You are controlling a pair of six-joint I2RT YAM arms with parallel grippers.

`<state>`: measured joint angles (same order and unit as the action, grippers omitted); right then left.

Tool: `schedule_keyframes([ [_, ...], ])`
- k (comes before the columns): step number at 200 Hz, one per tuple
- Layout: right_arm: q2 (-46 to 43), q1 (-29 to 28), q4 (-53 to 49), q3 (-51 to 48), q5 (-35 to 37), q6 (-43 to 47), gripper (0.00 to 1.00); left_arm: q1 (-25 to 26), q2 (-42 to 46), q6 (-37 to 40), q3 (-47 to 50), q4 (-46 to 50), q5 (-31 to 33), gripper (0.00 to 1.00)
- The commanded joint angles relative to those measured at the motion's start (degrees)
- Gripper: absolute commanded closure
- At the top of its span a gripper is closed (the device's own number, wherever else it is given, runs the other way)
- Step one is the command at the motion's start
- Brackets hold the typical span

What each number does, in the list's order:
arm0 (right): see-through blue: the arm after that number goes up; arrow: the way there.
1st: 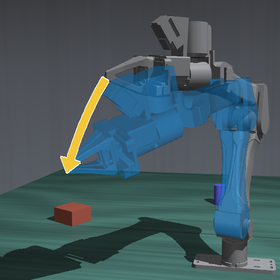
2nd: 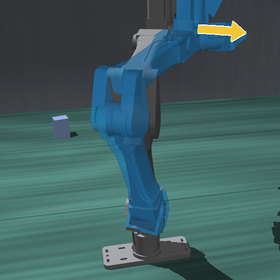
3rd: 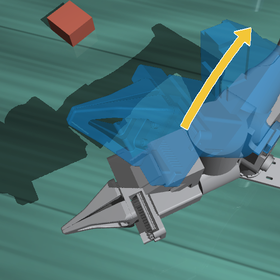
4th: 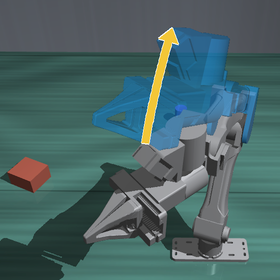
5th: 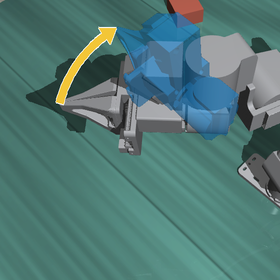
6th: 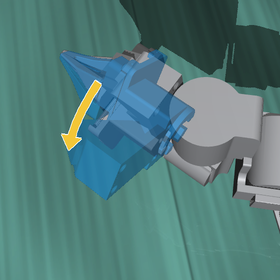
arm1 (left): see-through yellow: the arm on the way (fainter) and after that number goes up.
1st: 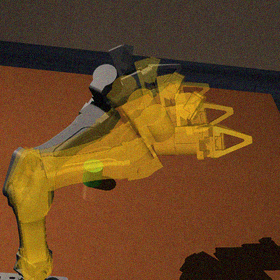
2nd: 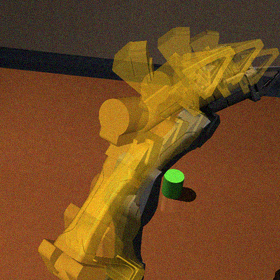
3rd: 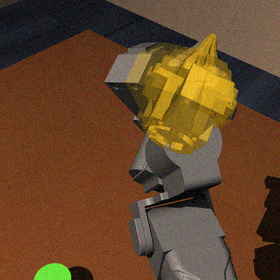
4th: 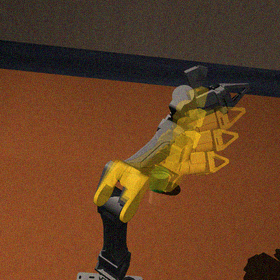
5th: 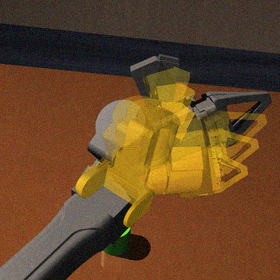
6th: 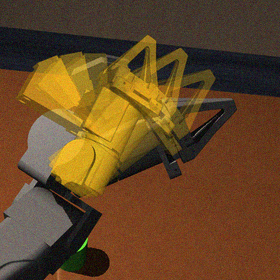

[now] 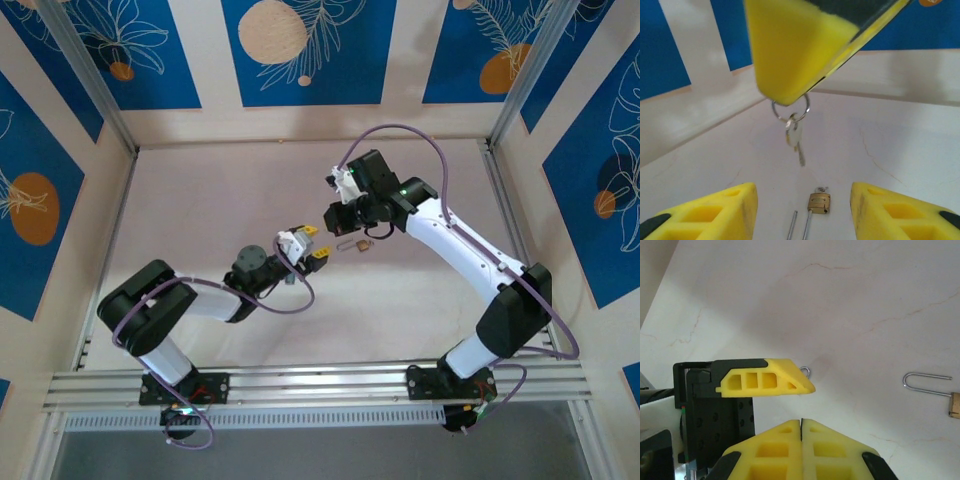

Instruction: Unlock with the key

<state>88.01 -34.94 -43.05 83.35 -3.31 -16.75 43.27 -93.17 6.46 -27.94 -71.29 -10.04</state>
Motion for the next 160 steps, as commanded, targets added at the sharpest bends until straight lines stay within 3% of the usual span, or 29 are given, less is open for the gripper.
schedule_keyframes([
  [1, -1.9, -0.6, 1.2, -1.1, -2.0, -2.0, 1.0, 1.9, 1.9, 5.5, -1.8, 2.1, -0.8, 0.5],
  [160, -2.7, -1.0, 0.9, -2.4, -2.3, -2.2, 1.0, 2.7, 1.1, 4.6, -1.7, -1.5, 5.2, 0.78],
])
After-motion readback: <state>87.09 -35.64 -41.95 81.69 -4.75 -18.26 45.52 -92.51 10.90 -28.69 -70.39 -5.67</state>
